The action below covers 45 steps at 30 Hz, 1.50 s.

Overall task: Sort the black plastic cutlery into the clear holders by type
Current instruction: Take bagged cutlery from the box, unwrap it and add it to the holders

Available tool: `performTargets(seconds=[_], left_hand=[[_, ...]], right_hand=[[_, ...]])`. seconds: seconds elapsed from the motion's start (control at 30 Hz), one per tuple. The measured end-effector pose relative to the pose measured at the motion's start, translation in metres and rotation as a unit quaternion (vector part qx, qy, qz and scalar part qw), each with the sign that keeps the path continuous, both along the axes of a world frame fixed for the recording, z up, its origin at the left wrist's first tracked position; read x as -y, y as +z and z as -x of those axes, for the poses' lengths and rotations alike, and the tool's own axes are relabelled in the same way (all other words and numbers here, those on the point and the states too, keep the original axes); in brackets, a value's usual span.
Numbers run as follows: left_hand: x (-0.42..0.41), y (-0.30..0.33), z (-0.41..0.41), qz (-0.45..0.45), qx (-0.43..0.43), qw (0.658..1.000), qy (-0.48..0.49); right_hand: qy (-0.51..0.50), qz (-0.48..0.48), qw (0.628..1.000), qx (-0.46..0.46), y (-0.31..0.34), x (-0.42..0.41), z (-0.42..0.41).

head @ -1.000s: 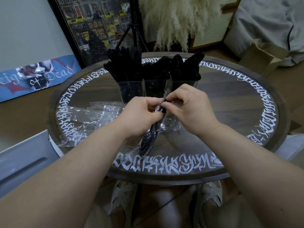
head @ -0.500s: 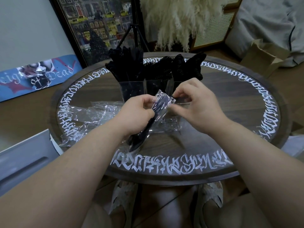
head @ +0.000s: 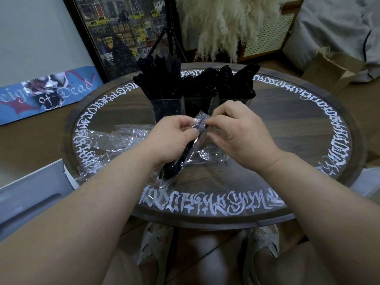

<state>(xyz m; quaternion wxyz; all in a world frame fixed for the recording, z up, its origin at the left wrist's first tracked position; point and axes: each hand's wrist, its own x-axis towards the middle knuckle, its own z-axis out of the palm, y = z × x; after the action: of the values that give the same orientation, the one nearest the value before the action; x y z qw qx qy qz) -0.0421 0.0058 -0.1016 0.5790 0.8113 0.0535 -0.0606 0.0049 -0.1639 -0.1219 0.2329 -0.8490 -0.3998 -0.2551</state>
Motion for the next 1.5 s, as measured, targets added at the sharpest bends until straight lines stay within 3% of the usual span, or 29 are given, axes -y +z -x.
performTargets(seconds=[0.07,0.2,0.5,0.73,0.83,0.9,1.1,1.4,1.5], left_hand=[[-0.002,0.001,0.000,0.026,-0.005,1.000,0.000],[-0.002,0.003,0.001,0.048,-0.020,0.999,-0.008],[-0.001,-0.001,-0.004,-0.108,0.085,0.990,-0.026],[0.001,-0.003,-0.004,-0.157,0.114,0.981,-0.026],[0.000,-0.004,-0.004,-0.174,0.103,0.979,-0.008],[-0.003,-0.005,-0.005,-0.165,0.089,0.982,0.028],[0.008,-0.007,-0.005,-0.128,0.066,0.988,0.058],[0.018,-0.007,0.001,-0.027,0.073,0.996,0.051],[0.018,-0.007,0.003,-0.043,0.089,0.994,0.050]], right_hand=[[-0.001,0.030,0.999,-0.012,-0.002,-0.001,0.002],[-0.001,0.000,1.000,0.020,-0.002,-0.003,0.003],[0.022,-0.028,0.999,-0.018,-0.001,0.000,0.000],[0.020,-0.102,0.973,-0.208,0.007,0.004,0.002],[-0.016,-0.192,0.913,-0.359,0.015,0.008,0.001],[-0.038,-0.268,0.880,-0.391,0.018,0.014,-0.001],[-0.062,-0.140,0.975,-0.160,0.008,-0.003,0.008],[-0.073,-0.120,0.985,-0.102,-0.004,-0.013,0.004],[-0.075,-0.121,0.987,-0.074,-0.006,-0.014,0.005]])
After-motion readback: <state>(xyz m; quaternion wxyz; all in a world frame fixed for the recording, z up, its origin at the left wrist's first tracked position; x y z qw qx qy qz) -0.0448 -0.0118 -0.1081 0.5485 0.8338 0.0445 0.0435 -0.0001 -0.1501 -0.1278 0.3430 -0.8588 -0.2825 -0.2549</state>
